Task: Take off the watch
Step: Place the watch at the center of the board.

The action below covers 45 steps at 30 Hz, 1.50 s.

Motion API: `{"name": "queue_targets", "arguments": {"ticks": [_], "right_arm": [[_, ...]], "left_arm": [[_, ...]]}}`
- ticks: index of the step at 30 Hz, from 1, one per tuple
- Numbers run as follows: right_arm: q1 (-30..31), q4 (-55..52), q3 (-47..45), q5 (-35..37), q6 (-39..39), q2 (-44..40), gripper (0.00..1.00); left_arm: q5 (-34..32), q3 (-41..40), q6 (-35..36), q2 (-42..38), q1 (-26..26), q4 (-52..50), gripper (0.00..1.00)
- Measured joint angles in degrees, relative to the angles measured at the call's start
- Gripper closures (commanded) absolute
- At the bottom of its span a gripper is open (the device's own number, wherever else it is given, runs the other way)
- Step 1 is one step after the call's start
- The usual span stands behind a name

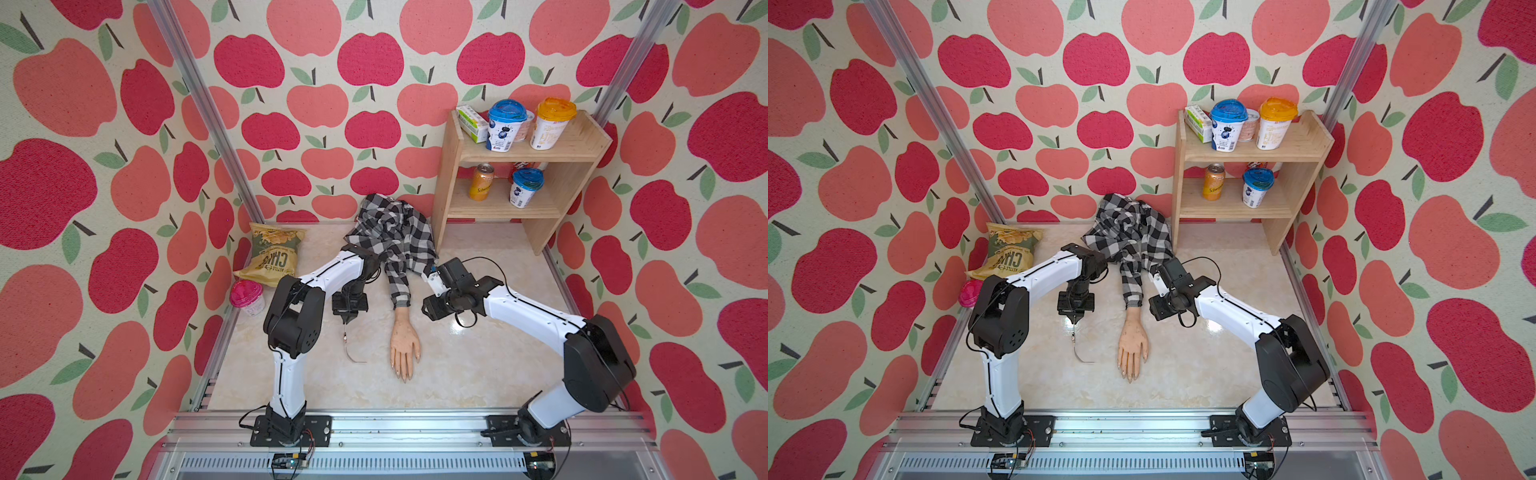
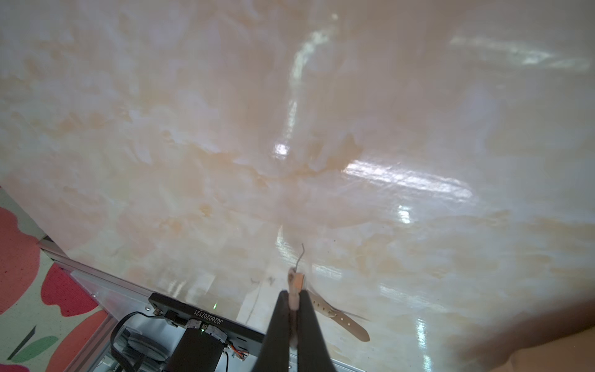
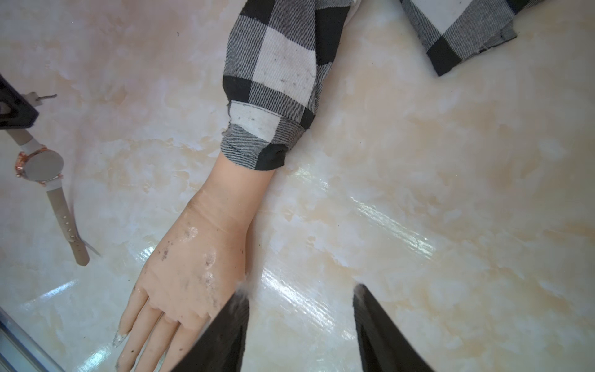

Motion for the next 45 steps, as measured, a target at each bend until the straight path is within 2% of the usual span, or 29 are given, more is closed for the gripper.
{"name": "queue_targets", "arguments": {"ticks": [5, 9, 15, 23, 26, 28, 30, 32, 37, 43, 45], "right_arm": [[0.0, 1.2, -1.3, -0.7, 0.0, -1.2, 0.44], [1.2, 2.4, -1.9, -1.7, 0.0, -1.4, 0.45], [8.3, 3.8, -1.4, -3.0, 0.0, -1.2, 0.44], [14.5, 4.5, 3.0, -2.5, 0.0, 3.9, 0.44], [15.8, 4.8, 3.0, -2.5, 0.0, 3.9, 0.44], [15.9, 5.4, 2.4, -2.1, 0.0, 3.7, 0.44], [15.9, 5.5, 1.3, -1.4, 0.0, 2.9, 0.44], [15.8, 5.5, 0.1, -0.9, 0.0, 1.9, 0.43], [15.7, 5.6, -0.8, -0.1, 0.0, 0.3, 0.43], [15.7, 5.5, -0.9, 0.7, 0.0, -0.2, 0.43], [15.5, 5.2, -0.9, 1.3, 0.3, -0.8, 0.38]], "left_arm": [[0.3, 11.7, 3.0, 6.7, 2.5, -1.5, 1.0], [2.0, 15.3, 4.2, 9.7, 3.7, -1.6, 1.0], [4.9, 15.7, 6.1, 10.2, 5.2, -3.2, 1.0], [4.5, 31.3, 7.0, 20.6, 5.9, -8.5, 0.98], [4.5, 35.6, 6.7, 24.3, 5.1, -10.1, 0.9], [4.8, 37.4, 6.3, 26.0, 4.3, -10.7, 0.77], [5.0, 38.1, 6.0, 26.6, 3.7, -11.3, 0.71], [5.2, 38.7, 5.8, 26.7, 3.1, -11.9, 0.59], [5.4, 42.5, 4.1, 26.7, 1.7, -13.6, 0.38], [5.1, 42.9, 3.3, 23.5, 1.3, -13.5, 0.29], [4.7, 38.0, 3.5, 18.4, 1.5, -10.7, 0.29]]}}
